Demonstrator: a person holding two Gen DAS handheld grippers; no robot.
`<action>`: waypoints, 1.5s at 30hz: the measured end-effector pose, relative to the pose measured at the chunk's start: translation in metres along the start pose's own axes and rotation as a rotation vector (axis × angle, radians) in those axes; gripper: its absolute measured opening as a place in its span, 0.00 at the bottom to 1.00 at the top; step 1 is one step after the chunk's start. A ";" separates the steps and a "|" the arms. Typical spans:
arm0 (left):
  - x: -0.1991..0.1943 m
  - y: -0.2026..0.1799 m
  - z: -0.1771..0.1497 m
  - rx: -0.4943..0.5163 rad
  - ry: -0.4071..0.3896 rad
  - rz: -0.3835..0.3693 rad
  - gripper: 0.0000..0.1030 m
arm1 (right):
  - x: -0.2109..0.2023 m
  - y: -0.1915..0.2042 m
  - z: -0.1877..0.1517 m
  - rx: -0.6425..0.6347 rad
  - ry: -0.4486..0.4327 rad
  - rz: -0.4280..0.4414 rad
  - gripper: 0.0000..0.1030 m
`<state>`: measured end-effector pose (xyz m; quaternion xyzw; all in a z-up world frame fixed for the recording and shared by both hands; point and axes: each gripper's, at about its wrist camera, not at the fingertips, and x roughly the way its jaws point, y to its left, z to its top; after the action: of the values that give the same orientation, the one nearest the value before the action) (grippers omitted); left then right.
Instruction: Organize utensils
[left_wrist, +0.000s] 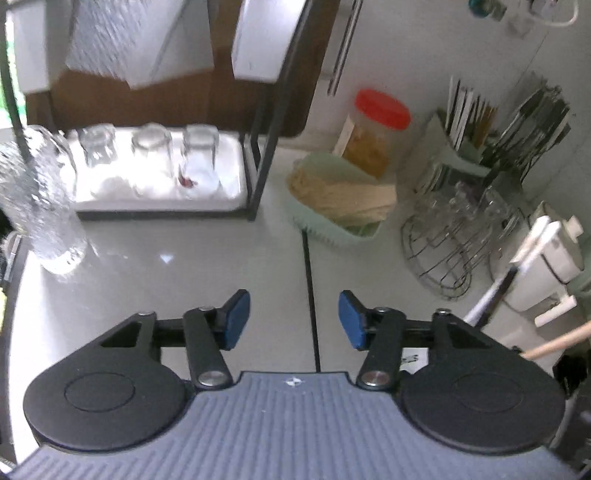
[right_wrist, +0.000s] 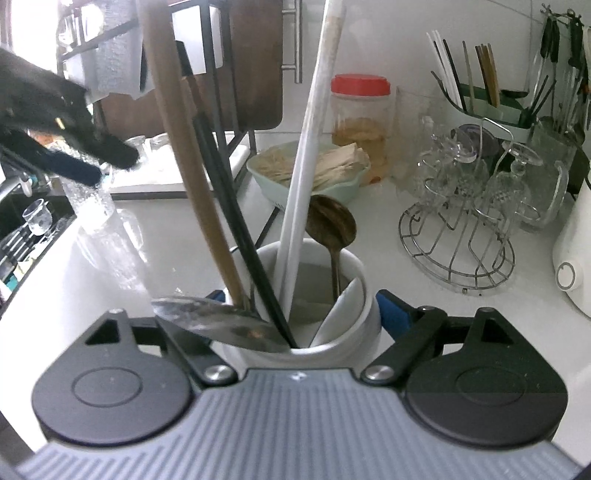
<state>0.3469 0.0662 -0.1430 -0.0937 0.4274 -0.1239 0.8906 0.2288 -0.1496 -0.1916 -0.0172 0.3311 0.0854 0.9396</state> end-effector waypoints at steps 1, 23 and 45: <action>0.010 0.001 0.000 -0.001 0.013 -0.004 0.52 | 0.000 0.000 0.000 0.002 0.000 -0.002 0.87; 0.141 -0.035 -0.029 0.138 0.114 0.030 0.07 | -0.005 -0.016 0.001 0.016 0.034 -0.006 0.87; 0.098 -0.020 -0.073 0.080 0.155 0.072 0.04 | -0.005 -0.018 -0.001 0.009 0.011 0.027 0.87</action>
<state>0.3459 0.0132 -0.2554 -0.0328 0.4931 -0.1154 0.8617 0.2269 -0.1679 -0.1898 -0.0091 0.3367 0.0963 0.9366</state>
